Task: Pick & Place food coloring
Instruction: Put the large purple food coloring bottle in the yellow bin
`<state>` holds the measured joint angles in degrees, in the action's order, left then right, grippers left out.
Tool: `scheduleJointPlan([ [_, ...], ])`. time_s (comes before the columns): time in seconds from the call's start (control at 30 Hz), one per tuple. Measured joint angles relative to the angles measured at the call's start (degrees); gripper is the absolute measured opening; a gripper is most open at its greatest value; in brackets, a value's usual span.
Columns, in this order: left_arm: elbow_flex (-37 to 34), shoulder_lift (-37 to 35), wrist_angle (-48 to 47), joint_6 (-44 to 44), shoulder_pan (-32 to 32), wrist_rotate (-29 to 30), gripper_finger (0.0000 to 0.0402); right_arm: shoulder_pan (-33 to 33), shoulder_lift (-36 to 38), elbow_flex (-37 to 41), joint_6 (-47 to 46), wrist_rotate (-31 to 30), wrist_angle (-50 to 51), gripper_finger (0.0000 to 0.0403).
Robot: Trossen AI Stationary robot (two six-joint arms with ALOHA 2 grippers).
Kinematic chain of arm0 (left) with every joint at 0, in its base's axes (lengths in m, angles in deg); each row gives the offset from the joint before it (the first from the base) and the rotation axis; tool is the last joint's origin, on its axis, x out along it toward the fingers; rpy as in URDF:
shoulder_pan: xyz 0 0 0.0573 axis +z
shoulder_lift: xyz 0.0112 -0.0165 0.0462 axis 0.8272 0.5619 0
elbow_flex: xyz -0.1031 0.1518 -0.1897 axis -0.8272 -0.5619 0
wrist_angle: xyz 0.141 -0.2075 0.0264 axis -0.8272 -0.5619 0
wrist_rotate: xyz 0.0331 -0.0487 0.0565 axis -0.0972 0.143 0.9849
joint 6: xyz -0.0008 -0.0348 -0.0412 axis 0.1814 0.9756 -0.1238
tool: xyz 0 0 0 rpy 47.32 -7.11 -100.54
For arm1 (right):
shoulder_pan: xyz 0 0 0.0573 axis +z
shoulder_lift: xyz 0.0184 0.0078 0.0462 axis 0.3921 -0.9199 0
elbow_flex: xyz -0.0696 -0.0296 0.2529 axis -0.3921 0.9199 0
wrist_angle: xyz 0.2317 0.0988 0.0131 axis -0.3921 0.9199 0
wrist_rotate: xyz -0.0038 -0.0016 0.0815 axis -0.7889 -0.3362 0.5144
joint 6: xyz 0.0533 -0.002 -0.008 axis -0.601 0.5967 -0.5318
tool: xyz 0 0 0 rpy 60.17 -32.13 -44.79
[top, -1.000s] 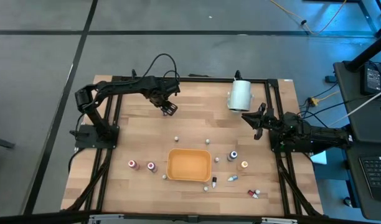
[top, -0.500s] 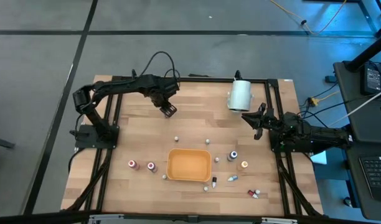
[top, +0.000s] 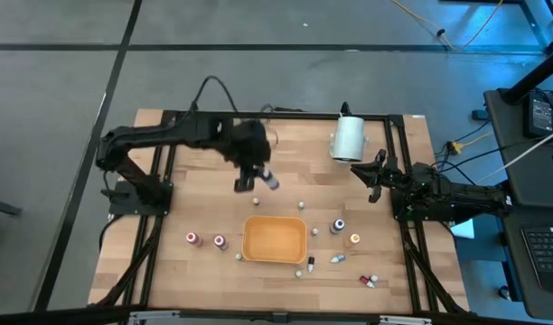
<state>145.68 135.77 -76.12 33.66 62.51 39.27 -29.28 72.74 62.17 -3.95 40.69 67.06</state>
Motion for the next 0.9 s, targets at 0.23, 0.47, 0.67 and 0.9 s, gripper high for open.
scheduleJointPlan([
  [0.23, 0.46, 0.44, -3.65, 8.42, -10.66, 7.26, 0.0112, 0.01, 0.00, 0.00, -6.08, 0.01, 0.00, 0.0065],
  [0.47, 0.44, 4.94, -4.24, 17.74, -16.80, 9.47, 0.0112, 0.02, -0.01, 0.00, -10.31, 0.70, 0.06, 0.0065],
  [0.67, 0.44, 10.12, -5.61, 21.59, -20.22, 9.48, 0.0112, 0.02, -0.01, 0.00, -9.28, 1.66, 0.26, 0.0065],
  [0.9, 0.44, 16.09, -6.15, 24.61, -22.04, 10.22, 0.0113, 0.02, -0.01, 0.00, -9.28, 3.21, 0.45, 0.0065],
])
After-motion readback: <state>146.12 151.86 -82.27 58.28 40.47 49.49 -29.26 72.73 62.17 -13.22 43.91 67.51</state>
